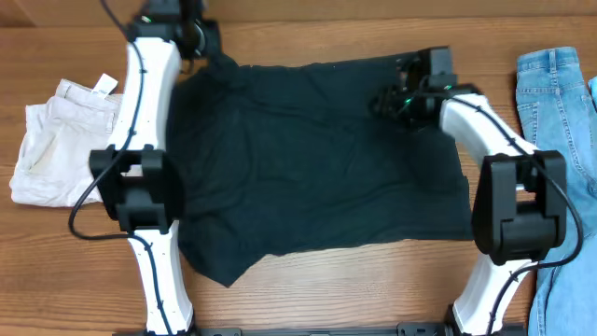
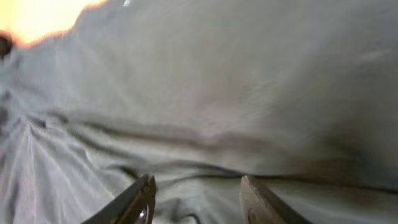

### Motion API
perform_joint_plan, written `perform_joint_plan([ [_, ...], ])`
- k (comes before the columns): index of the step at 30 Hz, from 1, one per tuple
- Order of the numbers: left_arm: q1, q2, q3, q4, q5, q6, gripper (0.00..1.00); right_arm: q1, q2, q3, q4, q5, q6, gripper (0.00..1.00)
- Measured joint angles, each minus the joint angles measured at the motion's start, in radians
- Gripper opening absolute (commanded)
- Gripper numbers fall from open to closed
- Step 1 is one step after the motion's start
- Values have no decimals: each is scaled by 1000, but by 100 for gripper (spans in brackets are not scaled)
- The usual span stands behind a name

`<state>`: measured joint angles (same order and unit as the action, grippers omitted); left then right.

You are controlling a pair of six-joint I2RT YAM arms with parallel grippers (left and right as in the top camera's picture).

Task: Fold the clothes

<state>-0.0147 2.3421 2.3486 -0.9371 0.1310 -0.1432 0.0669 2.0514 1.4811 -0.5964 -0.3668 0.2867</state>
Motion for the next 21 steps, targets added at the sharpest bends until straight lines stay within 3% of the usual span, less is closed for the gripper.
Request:
perform_joint_plan([
  [4, 34, -5, 199, -280, 50, 63, 44, -68, -25, 48, -283, 7, -15, 48],
  [7, 19, -8, 247, -503, 69, 80, 31, -96, -45, 52, -472, 9, -28, 45],
  [12, -66, -10, 248, -731, 18, 71, 29, -93, -87, 52, -607, -13, -102, 47],
  [17, -125, -98, 240, -749, -66, 6, 37, -92, -317, 52, -713, -18, -118, 56],
  [21, -145, -353, 111, -740, -92, -39, 36, -93, -513, 56, -814, 17, -89, 59],
])
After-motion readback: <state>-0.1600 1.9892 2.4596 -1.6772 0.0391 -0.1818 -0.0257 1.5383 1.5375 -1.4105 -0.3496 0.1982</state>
